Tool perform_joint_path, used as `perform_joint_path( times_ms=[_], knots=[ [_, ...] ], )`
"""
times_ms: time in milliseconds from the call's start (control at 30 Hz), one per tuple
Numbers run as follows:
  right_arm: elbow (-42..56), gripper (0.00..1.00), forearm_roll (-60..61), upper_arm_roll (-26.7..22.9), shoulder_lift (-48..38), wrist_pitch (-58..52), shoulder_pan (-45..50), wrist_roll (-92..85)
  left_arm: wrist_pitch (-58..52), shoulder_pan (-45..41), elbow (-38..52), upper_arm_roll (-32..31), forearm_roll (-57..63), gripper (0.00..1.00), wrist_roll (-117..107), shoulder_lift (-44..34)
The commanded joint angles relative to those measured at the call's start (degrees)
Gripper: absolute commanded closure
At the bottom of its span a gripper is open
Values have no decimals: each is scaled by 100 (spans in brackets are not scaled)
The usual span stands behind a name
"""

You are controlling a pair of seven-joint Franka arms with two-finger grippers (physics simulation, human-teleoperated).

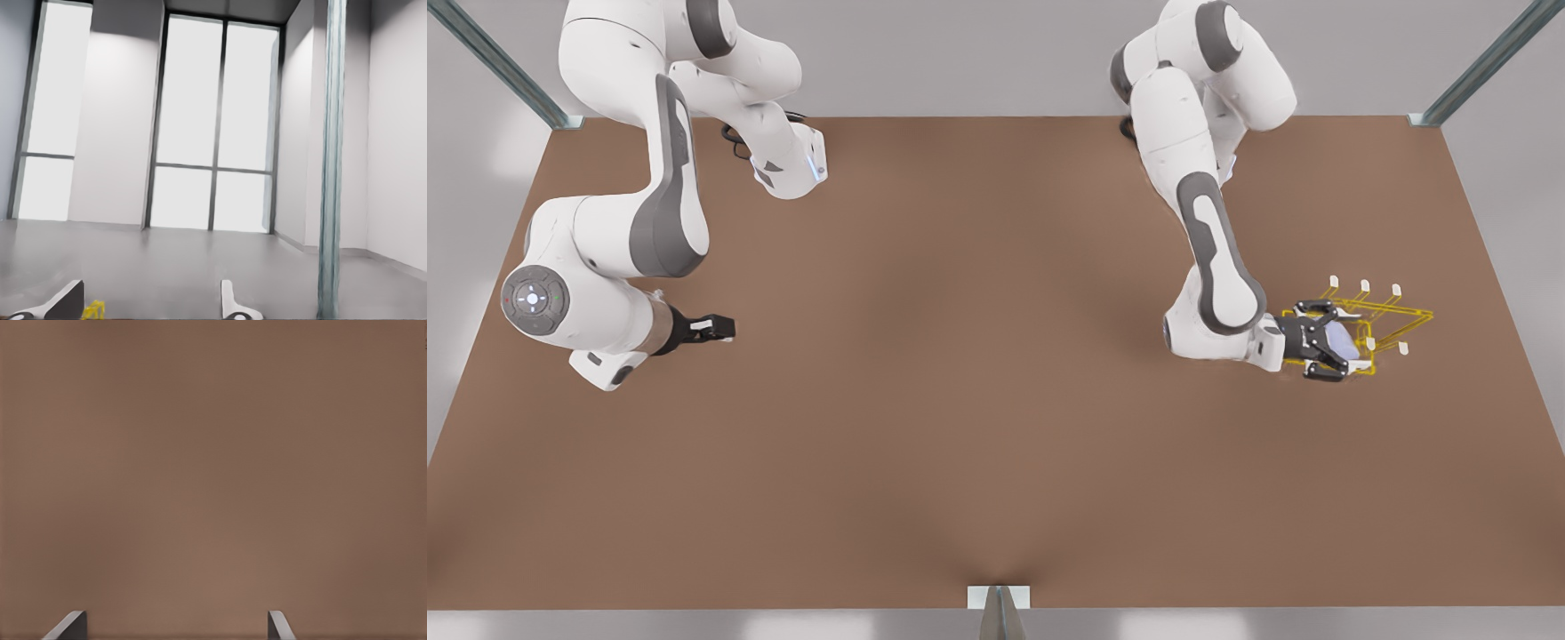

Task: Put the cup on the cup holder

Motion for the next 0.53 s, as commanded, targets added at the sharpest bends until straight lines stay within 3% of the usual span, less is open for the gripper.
perform_joint_path(
  times_ms=[0,33,67,133,167,200,233,267,300,367,400,500],
  knots=[
    [-1,0,4,-3,-7,-1,1,-84,-2624,-659,1457,107,-3472,0,4947,-774],
    [-1,0,4,-3,-7,-1,1,-84,-4515,-246,3242,81,-4862,0,7065,-774],
    [8,0,4,-3,11,-1,1,-84,-5527,237,4368,54,-5837,0,9307,-774],
    [8,0,-5,-3,11,-1,1,-84,-5739,765,4800,28,-6612,0,11190,-774],
    [8,0,-5,-3,11,-1,9,-84,-5713,1230,4800,-384,-6586,0,11972,-967],
    [8,0,-14,-3,11,-1,10,-84,-5424,2371,4818,-2052,-6253,0,12087,-1582],
    [17,0,-31,-3,11,-1,10,-84,-4940,4093,4757,-4837,-5111,0,12595,-2013],
    [17,0,-31,-3,2,-1,10,-84,-4704,4989,4599,-6093,-4654,0,13838,-2136],
    [17,0,-40,5,2,-1,10,-49,-2990,5230,3008,-6459,-4880,0,14558,-2971],
    [26,0,-40,5,2,-1,10,-40,-3434,5230,3357,-6459,-4916,0,13996,-2806],
    [26,0,-40,5,2,-1,10,-58,-4104,5230,4053,-6467,-4916,0,13977,-2409],
    [26,0,-40,5,2,-1,10,-40,-4104,5274,4053,-6432,-4934,0,14012,-2295]
  ],
)
